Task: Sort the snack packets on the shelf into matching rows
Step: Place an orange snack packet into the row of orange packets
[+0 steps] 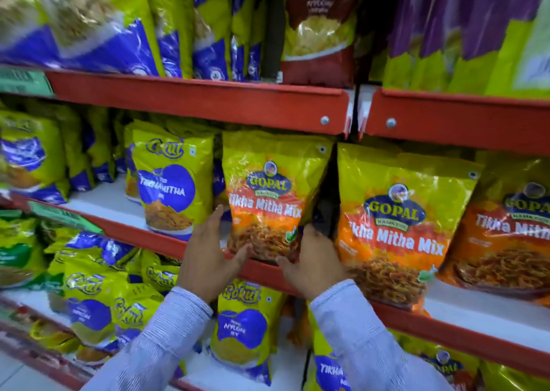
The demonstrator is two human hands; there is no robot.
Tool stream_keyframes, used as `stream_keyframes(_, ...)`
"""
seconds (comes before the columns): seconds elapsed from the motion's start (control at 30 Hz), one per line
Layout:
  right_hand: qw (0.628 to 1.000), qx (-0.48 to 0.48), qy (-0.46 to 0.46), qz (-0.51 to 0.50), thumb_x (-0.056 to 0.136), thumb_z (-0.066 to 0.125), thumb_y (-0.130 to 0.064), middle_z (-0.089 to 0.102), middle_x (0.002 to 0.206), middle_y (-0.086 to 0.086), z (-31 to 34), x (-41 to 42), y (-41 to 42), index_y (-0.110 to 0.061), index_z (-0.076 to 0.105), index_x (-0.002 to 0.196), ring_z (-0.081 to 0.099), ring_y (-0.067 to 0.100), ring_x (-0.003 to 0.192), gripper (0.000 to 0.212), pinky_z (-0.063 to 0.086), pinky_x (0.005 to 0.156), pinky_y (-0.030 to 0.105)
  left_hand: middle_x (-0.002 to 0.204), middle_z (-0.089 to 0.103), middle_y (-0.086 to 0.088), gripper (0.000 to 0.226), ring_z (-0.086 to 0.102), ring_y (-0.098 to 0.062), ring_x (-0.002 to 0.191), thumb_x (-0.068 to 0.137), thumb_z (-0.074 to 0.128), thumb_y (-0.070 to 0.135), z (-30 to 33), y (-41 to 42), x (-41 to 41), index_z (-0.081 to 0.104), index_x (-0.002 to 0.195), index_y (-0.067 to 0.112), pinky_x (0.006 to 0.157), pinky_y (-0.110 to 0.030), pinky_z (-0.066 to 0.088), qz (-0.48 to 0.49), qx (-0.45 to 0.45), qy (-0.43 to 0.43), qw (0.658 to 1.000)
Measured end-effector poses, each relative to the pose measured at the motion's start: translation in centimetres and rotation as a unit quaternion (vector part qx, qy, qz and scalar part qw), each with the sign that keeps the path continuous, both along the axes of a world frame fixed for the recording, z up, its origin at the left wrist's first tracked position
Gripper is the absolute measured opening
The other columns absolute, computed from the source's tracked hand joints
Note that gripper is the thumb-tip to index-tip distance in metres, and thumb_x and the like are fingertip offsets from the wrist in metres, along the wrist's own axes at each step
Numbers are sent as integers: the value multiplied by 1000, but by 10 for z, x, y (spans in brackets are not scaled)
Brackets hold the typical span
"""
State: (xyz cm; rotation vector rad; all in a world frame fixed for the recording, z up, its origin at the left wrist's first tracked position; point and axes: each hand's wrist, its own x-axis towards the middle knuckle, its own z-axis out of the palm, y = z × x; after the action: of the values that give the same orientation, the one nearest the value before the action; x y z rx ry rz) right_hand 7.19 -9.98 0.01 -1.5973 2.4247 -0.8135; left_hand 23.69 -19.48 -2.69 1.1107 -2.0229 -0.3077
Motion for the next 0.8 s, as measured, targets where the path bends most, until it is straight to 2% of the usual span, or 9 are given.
stream_keyframes(0.13, 990, -26, -137, 23, 64, 88, -37, 72, 117, 7, -1, -13, -23, -14, 61, 116, 66, 24, 109, 63, 48, 79, 26, 127, 68, -4, 101, 65, -23, 115, 53, 75, 76, -6, -43, -2, 47, 134, 22, 97, -48, 54, -122, 180, 21, 976)
stream_keyframes(0.2, 982, -47, -182, 26, 57, 92, -35, 73, 111, 0, -5, -18, -26, -18, 63, 114, 68, 18, 101, 66, 48, 76, 23, 123, 70, -4, 92, 67, -17, 112, 54, 83, 61, -11, -52, -3, 52, 130, 19, 97, -51, 54, -180, 241, 91, 949)
stream_keyframes(0.27, 976, -80, -200, 36, 54, 94, -30, 72, 108, -5, -8, -21, -25, -19, 62, 115, 67, 12, 95, 70, 49, 74, 19, 119, 71, -5, 86, 69, -15, 109, 53, 86, 45, -14, -50, -5, 54, 127, 16, 97, -49, 55, -195, 236, 143, 941)
stream_keyframes(0.37, 971, -141, -186, 52, 53, 95, -21, 71, 108, -6, -7, -16, -14, -21, 62, 115, 66, 10, 99, 71, 48, 75, 17, 110, 75, 10, 74, 71, -9, 102, 48, 88, 40, -18, -32, -3, 60, 116, 31, 89, -35, 60, -183, 193, 220, 938)
stream_keyframes(0.43, 961, -187, -190, 68, 51, 95, -21, 71, 108, -9, -2, -12, 1, -26, 60, 111, 67, 8, 99, 70, 53, 81, 21, 101, 77, 14, 70, 72, -7, 96, 46, 90, 36, -13, -13, 3, 62, 109, 33, 82, -24, 59, -170, 158, 264, 936)
stream_keyframes(0.5, 945, -222, -219, 101, 51, 92, -27, 74, 111, -7, 7, -11, 21, -25, 62, 113, 70, 8, 101, 69, 57, 89, 32, 99, 78, 7, 71, 72, -10, 92, 46, 94, 27, -3, 9, 9, 65, 111, 21, 77, -20, 58, -173, 131, 301, 929)
stream_keyframes(0.57, 931, -243, -243, 126, 55, 91, -24, 76, 111, -6, 18, -11, 47, -22, 62, 117, 71, 8, 103, 69, 58, 89, 31, 102, 78, 5, 72, 73, -11, 90, 46, 95, 18, 11, 34, 12, 65, 111, 10, 76, -19, 58, -189, 124, 323, 919)
stream_keyframes(0.67, 925, -254, -244, 141, 59, 92, -14, 77, 107, -9, 29, -18, 79, -23, 65, 110, 72, 6, 99, 59, 58, 83, 20, 102, 79, 1, 72, 74, -16, 91, 44, 95, 25, 27, 63, 11, 67, 108, 9, 77, -25, 60, -204, 121, 329, 914)
stream_keyframes(0.8, 927, -272, -231, 115, 56, 91, -24, 78, 104, -7, 30, -38, 123, -27, 66, 106, 74, 10, 97, 56, 60, 82, 30, 102, 79, -5, 75, 75, -19, 93, 42, 97, 20, 34, 99, -10, 68, 109, 7, 79, -30, 62, -216, 128, 321, 913)
